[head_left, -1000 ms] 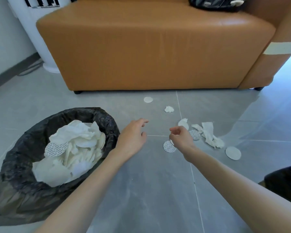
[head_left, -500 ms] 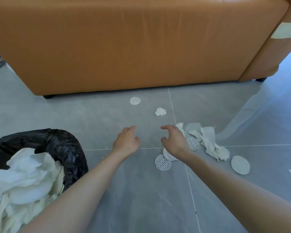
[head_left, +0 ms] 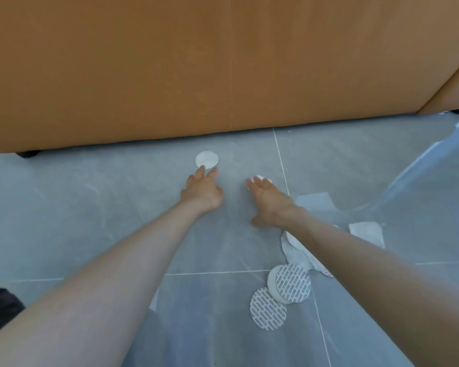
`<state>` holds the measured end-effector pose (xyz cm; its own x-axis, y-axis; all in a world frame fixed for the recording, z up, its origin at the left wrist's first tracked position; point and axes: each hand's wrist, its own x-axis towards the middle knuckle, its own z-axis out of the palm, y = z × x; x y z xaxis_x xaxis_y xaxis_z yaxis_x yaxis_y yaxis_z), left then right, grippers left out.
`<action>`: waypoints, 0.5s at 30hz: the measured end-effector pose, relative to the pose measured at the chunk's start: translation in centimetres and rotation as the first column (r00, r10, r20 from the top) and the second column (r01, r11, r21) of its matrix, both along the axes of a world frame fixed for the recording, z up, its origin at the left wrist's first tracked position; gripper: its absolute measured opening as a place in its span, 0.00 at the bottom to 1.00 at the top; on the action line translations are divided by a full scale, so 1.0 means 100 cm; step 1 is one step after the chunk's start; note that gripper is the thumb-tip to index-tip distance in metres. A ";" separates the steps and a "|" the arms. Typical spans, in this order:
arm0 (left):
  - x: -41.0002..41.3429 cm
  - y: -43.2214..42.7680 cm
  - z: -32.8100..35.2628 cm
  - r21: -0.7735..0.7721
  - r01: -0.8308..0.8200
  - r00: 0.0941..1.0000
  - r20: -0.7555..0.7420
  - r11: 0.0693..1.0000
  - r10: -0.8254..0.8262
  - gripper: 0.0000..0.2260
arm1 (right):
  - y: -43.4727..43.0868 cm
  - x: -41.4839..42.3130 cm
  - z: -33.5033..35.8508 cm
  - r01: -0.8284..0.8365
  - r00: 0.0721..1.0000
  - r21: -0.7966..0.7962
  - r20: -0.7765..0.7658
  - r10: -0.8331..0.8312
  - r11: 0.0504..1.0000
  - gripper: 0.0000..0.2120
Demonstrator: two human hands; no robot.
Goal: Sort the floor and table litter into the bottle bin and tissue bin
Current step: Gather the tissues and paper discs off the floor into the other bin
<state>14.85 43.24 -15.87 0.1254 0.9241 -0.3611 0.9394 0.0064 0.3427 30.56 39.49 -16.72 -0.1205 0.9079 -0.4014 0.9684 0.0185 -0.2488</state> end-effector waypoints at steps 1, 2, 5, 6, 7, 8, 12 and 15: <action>0.001 0.008 -0.001 0.000 0.003 1.000 -0.007 1.000 -0.003 0.26 | 0.007 0.001 -0.001 -0.019 1.000 -0.020 0.006 0.020 1.000 0.40; 0.002 0.016 -0.001 -0.002 0.001 1.000 -0.016 1.000 -0.001 0.26 | 0.011 0.002 -0.002 -0.024 1.000 -0.028 0.008 0.024 0.999 0.38; 0.002 0.038 -0.008 -0.011 0.007 0.999 -0.050 1.000 -0.008 0.25 | 0.015 0.004 -0.001 -0.033 0.999 -0.013 0.014 0.033 0.999 0.36; 0.003 0.043 -0.011 -0.018 0.012 0.998 -0.064 1.000 -0.013 0.25 | 0.016 0.004 -0.002 -0.036 0.999 -0.011 0.009 0.036 0.999 0.36; 0.003 0.048 -0.014 -0.029 0.013 0.997 -0.073 0.999 -0.015 0.25 | 0.016 0.004 -0.003 -0.029 1.000 -0.012 0.002 0.029 1.000 0.37; 0.004 0.051 -0.016 -0.041 0.012 0.997 -0.079 0.999 -0.015 0.25 | 0.017 0.004 -0.003 -0.020 1.000 -0.007 -0.009 0.020 1.000 0.37; 0.007 0.047 -0.023 0.030 -0.015 0.998 -0.066 0.999 0.017 0.25 | 0.018 0.005 -0.004 0.058 0.996 -0.024 -0.071 -0.060 0.998 0.36; 0.003 0.032 -0.022 0.139 -0.004 0.997 -0.079 0.990 0.015 0.23 | 0.015 0.003 -0.001 0.079 0.994 0.016 -0.077 -0.078 0.997 0.35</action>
<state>15.19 46.40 -18.03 0.0922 0.9668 -0.2383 0.9638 -0.0265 0.2653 30.84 40.95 -16.82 -0.0782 0.9231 -0.3766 0.9452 -0.0515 -0.3223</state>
